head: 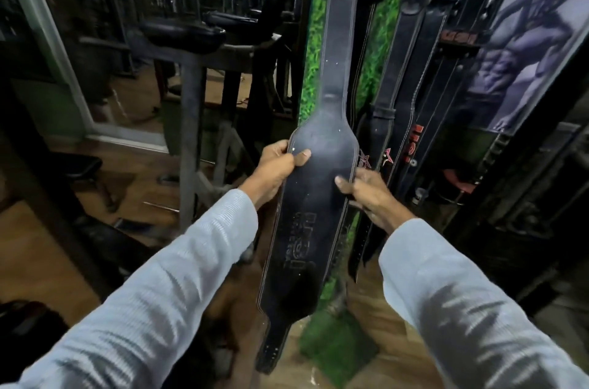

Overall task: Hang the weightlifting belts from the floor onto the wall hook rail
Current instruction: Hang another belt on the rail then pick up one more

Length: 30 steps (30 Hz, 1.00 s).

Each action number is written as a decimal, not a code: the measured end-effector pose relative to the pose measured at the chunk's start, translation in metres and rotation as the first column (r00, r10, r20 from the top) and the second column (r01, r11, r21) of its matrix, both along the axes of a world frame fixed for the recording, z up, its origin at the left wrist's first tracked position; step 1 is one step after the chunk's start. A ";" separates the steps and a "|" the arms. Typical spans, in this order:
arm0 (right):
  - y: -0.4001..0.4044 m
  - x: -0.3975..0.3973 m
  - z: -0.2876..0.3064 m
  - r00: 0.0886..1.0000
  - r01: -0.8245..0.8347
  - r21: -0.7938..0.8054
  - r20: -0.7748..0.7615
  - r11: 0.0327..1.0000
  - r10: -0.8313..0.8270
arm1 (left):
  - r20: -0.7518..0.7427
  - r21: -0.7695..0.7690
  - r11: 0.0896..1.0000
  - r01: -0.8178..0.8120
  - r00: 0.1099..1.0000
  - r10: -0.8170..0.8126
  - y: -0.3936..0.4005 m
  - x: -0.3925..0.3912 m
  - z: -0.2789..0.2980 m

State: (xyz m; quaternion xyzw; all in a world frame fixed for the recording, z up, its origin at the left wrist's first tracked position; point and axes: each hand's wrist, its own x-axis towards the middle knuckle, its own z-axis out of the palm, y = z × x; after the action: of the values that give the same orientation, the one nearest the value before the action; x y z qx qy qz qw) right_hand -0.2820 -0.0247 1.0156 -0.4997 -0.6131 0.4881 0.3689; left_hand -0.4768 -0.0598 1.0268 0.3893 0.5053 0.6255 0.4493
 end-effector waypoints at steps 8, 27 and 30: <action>-0.065 0.052 -0.034 0.996 -0.043 0.032 -0.075 0.999 0.045 | -0.022 -0.027 0.998 0.049 0.999 -0.050 -0.070 0.054 0.000; -0.180 0.065 -0.093 0.948 -0.123 -0.328 -0.317 0.937 0.013 | -0.026 -0.086 0.987 -0.136 0.991 0.135 -0.198 0.090 -0.047; -0.193 0.057 -0.115 0.969 -0.079 -0.312 -0.246 0.947 0.000 | -0.026 -0.130 0.990 -0.051 0.998 0.049 -0.208 0.082 -0.063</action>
State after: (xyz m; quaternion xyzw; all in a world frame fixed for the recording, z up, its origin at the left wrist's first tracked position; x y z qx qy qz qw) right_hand -0.2249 -0.2175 0.9009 -0.4768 -0.4862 0.6457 0.3455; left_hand -0.3950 -0.2677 0.9635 0.3534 0.5597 0.5979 0.4522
